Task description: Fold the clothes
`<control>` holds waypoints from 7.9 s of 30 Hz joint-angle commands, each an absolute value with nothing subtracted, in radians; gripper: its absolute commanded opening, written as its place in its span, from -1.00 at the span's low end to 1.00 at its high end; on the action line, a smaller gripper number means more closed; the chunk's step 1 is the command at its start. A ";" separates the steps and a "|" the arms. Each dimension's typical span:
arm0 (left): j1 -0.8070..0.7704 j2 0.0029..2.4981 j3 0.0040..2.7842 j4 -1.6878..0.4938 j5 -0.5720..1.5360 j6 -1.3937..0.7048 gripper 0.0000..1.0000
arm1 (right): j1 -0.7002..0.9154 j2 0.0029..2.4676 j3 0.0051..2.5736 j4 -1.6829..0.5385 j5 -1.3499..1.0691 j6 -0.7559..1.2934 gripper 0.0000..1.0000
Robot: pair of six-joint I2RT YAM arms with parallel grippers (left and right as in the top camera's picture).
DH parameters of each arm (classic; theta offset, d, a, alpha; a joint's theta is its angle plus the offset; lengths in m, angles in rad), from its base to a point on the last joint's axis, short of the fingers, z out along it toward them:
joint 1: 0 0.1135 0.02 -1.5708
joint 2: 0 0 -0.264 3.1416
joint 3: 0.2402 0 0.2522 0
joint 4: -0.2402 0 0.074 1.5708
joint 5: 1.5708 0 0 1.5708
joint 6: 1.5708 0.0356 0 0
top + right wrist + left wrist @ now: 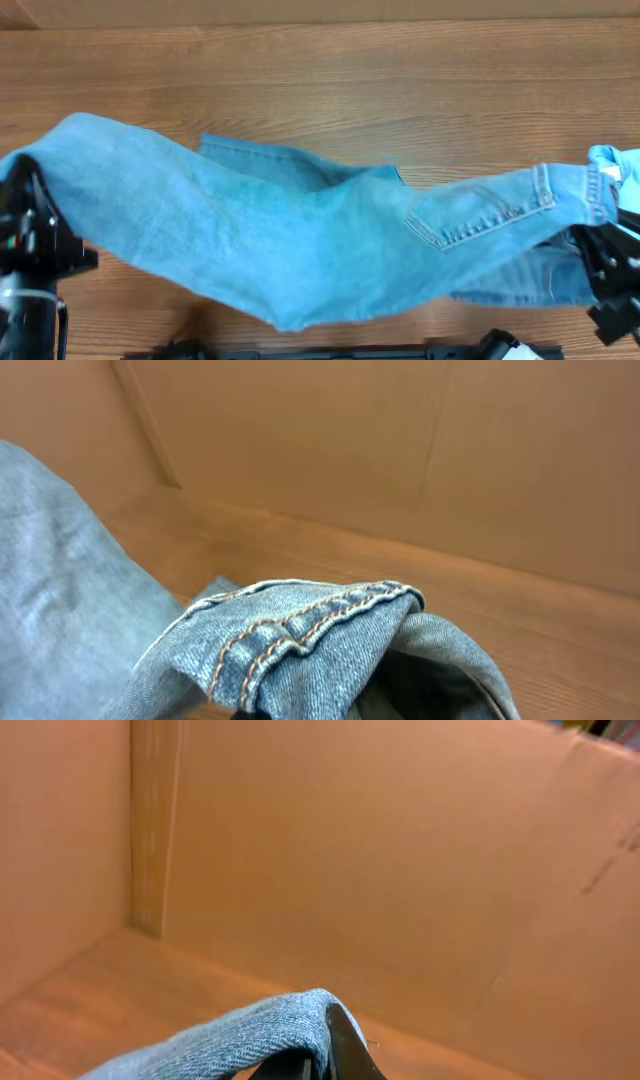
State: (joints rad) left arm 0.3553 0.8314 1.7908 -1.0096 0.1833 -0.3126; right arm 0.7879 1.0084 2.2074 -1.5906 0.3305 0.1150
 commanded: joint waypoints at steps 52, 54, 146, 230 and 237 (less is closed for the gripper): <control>0.092 1.961 1.810 -0.825 0.259 -0.271 0.67 | -0.102 2.141 2.094 -1.153 0.199 0.103 1.00; 0.070 1.932 1.810 -0.971 0.282 -0.249 0.34 | -0.102 2.144 2.093 -1.212 0.158 0.103 0.95; 0.550 1.765 1.343 -1.173 -0.217 -0.389 -0.80 | -0.298 2.033 1.260 -1.311 0.126 0.381 -0.92; 0.372 2.226 1.640 -0.579 0.327 -0.398 -0.92 | -0.363 1.640 1.335 -1.283 0.007 0.280 0.16; 0.428 1.701 1.640 -0.978 0.181 -0.318 -0.92 | -0.363 1.640 1.335 -1.271 0.004 0.262 0.16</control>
